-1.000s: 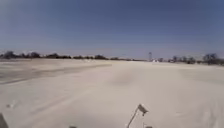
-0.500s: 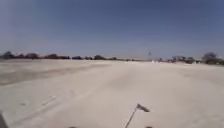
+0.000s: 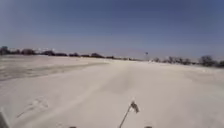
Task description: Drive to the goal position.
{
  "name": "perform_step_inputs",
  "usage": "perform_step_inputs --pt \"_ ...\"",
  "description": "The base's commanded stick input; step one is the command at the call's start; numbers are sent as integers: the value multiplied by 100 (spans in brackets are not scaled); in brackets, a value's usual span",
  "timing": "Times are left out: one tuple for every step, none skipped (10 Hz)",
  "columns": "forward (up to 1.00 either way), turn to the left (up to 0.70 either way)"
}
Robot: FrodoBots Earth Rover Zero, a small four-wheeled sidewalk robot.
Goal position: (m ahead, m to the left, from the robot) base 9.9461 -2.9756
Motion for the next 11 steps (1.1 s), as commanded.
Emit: perform_step_inputs --pt "70 0" --pt "70 0" --pt "70 0" --pt "70 0" --pt "70 0" --pt "70 0" --pt "70 0" --pt "70 0" --pt "70 -4" --pt "70 -16" --pt "70 -33"
